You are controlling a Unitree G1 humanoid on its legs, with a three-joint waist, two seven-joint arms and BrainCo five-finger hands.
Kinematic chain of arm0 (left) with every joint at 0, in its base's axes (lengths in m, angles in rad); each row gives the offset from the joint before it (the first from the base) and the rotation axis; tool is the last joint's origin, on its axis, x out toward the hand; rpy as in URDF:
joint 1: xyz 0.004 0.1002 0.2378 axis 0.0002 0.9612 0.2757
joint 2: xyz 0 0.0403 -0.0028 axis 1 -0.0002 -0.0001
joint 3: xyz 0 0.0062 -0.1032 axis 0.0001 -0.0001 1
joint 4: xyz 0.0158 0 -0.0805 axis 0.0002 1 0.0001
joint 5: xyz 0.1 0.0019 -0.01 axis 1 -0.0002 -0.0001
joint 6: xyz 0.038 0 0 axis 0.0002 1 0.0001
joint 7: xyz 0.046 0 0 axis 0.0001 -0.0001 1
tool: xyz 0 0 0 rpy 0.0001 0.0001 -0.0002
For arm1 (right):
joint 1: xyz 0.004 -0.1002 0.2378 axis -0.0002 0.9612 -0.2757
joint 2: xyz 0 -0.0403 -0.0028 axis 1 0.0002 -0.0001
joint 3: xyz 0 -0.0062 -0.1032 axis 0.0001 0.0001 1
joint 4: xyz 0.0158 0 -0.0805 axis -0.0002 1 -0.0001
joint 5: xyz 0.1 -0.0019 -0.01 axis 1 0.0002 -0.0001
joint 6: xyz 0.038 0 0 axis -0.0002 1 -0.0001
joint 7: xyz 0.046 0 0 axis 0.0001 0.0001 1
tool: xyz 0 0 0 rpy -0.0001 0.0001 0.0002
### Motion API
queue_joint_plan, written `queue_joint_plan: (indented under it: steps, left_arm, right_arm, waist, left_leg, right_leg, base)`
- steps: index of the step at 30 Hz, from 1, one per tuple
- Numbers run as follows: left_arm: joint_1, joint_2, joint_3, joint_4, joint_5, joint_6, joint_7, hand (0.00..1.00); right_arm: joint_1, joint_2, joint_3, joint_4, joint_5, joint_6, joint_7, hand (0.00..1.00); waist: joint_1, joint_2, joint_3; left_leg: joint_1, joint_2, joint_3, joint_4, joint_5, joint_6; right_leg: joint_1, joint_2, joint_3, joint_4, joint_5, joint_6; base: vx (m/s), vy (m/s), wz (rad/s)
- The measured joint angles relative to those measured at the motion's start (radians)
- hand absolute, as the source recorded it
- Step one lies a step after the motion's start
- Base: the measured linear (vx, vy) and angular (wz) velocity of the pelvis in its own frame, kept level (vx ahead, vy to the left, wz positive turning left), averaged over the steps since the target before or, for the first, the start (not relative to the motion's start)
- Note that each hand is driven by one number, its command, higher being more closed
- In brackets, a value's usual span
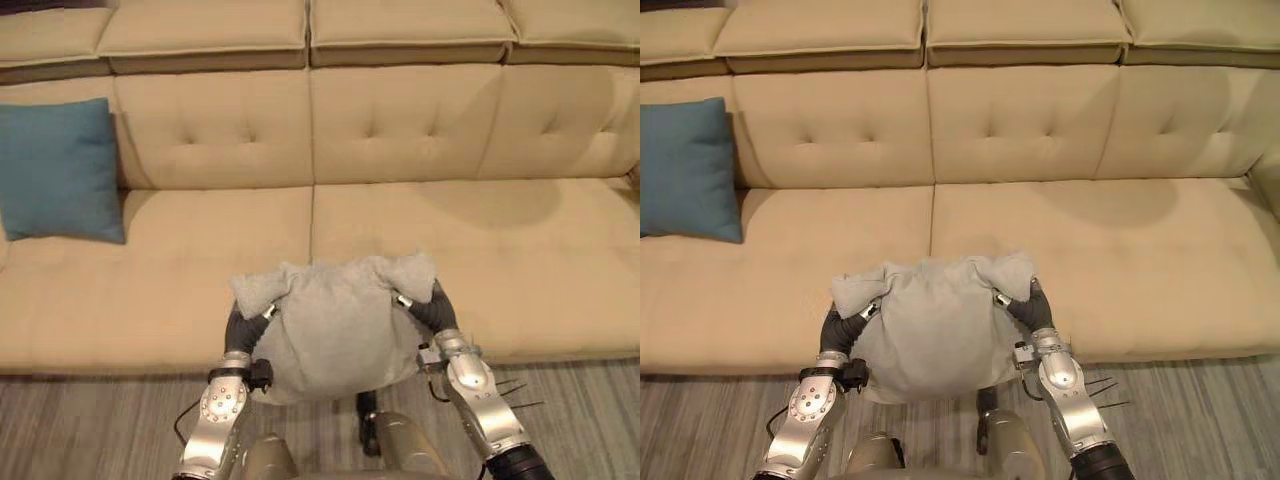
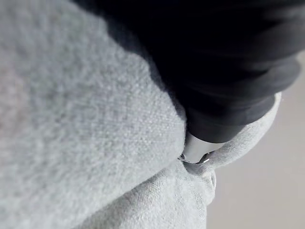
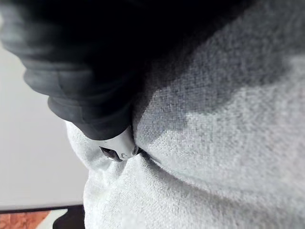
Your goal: Pick up cushions and gather them together orderly.
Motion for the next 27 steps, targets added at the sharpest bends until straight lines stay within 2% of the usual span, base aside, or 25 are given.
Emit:
queue_joint_plan:
  steps: [1, 2, 5, 7, 8, 9, 10, 13, 15, 18, 20, 22, 23, 27]
  left_arm:
    - [-0.004, -0.011, -0.002, 0.001, 0.0, 0.001, -0.003, 1.0]
    - [-0.02, -0.023, -0.004, 0.002, 0.0, 0.004, -0.013, 1.0]
    - [-0.054, -0.026, -0.01, 0.01, 0.0, 0.012, -0.022, 1.0]
    - [-0.084, -0.025, -0.01, 0.021, 0.001, 0.012, -0.022, 1.0]
    - [-0.09, -0.024, -0.01, 0.021, 0.002, 0.012, -0.022, 1.0]
    - [-0.097, -0.025, -0.01, 0.021, 0.002, 0.011, -0.021, 1.0]
    - [-0.104, -0.023, -0.01, 0.026, 0.004, 0.011, -0.02, 1.0]
    - [-0.136, 0.019, -0.009, 0.039, 0.01, 0.015, -0.016, 1.0]
    - [-0.147, 0.046, -0.002, 0.037, 0.011, 0.015, 0.004, 1.0]
    - [-0.217, 0.082, 0.03, 0.038, 0.017, 0.016, 0.044, 1.0]
    - [-0.368, 0.121, 0.046, 0.073, 0.019, 0.015, 0.098, 1.0]
    - [-0.556, 0.145, 0.059, 0.16, 0.022, 0.015, 0.152, 1.0]
    - [-0.691, 0.167, 0.068, 0.219, 0.026, 0.015, 0.188, 1.0]
    - [-0.994, 0.221, 0.085, 0.327, 0.035, 0.011, 0.276, 1.0]
  right_arm:
    - [0.0, -0.004, -0.013, -0.019, 0.001, -0.003, 0.0, 1.0]
    - [-0.001, -0.003, -0.031, -0.041, 0.003, -0.004, -0.002, 1.0]
    - [-0.001, -0.003, -0.053, -0.042, 0.007, -0.006, -0.005, 1.0]
    - [-0.001, 0.001, -0.065, -0.041, 0.007, -0.006, -0.006, 1.0]
    - [-0.001, 0.001, -0.066, -0.041, 0.007, -0.006, -0.007, 1.0]
    - [-0.006, -0.002, -0.066, -0.041, 0.007, -0.006, -0.008, 1.0]
    - [-0.011, 0.006, -0.067, -0.037, 0.007, -0.005, -0.009, 1.0]
    - [-0.025, 0.053, -0.068, -0.035, 0.006, -0.004, -0.025, 1.0]
    - [-0.073, 0.07, -0.057, -0.03, 0.004, -0.001, -0.028, 1.0]
    - [-0.212, 0.09, -0.024, 0.003, -0.002, -0.001, -0.066, 1.0]
    - [-0.396, 0.093, -0.031, 0.08, -0.002, -0.001, -0.112, 1.0]
    - [-0.568, 0.094, -0.055, 0.16, -0.003, -0.002, -0.157, 1.0]
    - [-0.684, 0.098, -0.081, 0.206, -0.003, -0.001, -0.189, 1.0]
    - [-0.945, 0.115, -0.154, 0.294, -0.024, -0.004, -0.265, 1.0]
  waist:
    - [0.001, 0.001, -0.001]
    - [0.0, 0.002, 0.0]
    - [0.003, 0.001, 0.0]
    - [0.016, 0.005, 0.0]
    - [0.021, 0.011, -0.001]
    - [0.023, 0.042, -0.005]
    - [0.019, 0.052, -0.007]
    - [0.021, 0.016, 0.003]
    - [0.028, 0.015, 0.004]
    - [0.052, 0.007, 0.009]
    - [0.059, 0.004, 0.023]
    - [0.074, 0.001, 0.054]
    - [0.076, -0.004, 0.079]
    - [0.078, -0.006, 0.155]
  left_leg:
    - [-0.017, 0.006, 0.025, 0.04, -0.019, 0.017]
    - [-0.044, 0.004, 0.07, 0.041, -0.051, 0.06]
    - [-0.075, -0.02, 0.084, -0.047, -0.083, 0.07]
    - [-0.079, -0.06, 0.069, -0.23, -0.075, 0.061]
    - [-0.063, -0.071, 0.066, -0.323, -0.052, 0.044]
    - [-0.044, -0.075, 0.061, -0.436, 0.084, 0.047]
    - [-0.039, -0.073, 0.064, -0.441, 0.031, 0.076]
    - [-0.029, -0.136, 0.091, -0.467, 0.032, 0.083]
    - [-0.029, -0.16, 0.11, -0.468, 0.023, 0.098]
    - [-0.05, -0.168, 0.139, -0.468, 0.023, 0.112]
    - [-0.099, -0.168, 0.138, -0.488, 0.054, 0.134]
    - [-0.138, -0.171, 0.129, -0.512, 0.094, 0.135]
    - [-0.161, -0.173, 0.125, -0.542, 0.128, 0.139]
    - [-0.192, -0.183, 0.112, -0.648, 0.216, 0.135]
  right_leg:
    - [0.024, -0.006, 0.012, -0.024, -0.001, -0.002]
    - [0.047, -0.018, 0.021, -0.053, -0.001, -0.002]
    - [0.087, -0.043, 0.022, -0.063, -0.001, -0.001]
    - [0.113, -0.071, 0.022, -0.057, -0.002, 0.001]
    - [0.121, -0.076, 0.025, -0.052, -0.012, 0.022]
    - [0.136, -0.067, 0.035, -0.044, -0.045, 0.079]
    - [0.138, -0.067, 0.041, -0.036, -0.067, 0.105]
    - [0.113, -0.124, 0.066, -0.016, -0.067, 0.117]
    - [0.109, -0.149, 0.092, -0.031, -0.055, 0.136]
    - [0.084, -0.157, 0.121, -0.066, -0.034, 0.156]
    - [0.032, -0.15, 0.121, -0.077, -0.009, 0.153]
    - [-0.012, -0.142, 0.118, -0.078, 0.013, 0.151]
    - [-0.044, -0.139, 0.115, -0.079, 0.025, 0.15]
    - [-0.116, -0.128, 0.11, -0.08, 0.058, 0.145]
  base:
    - [0.4, -0.034, -0.17]
    - [0.37, -0.004, -0.13]
    - [0.22, 0.077, 0.03]
    - [0.17, 0.16, -0.11]
    - [0.2, 0.282, -0.29]
    - [0.17, 0.287, -0.28]
    - [0.19, 0.376, -0.13]
    - [0.08, 0.237, -0.01]
    - [0.02, 0.192, -0.17]
    - [-0.04, 0.092, -0.25]
    - [-0.13, 0.027, -0.02]
    - [-0.22, 0.018, 0.05]
    - [-0.21, -0.004, 0.11]
    - [-0.17, -0.031, 0.08]
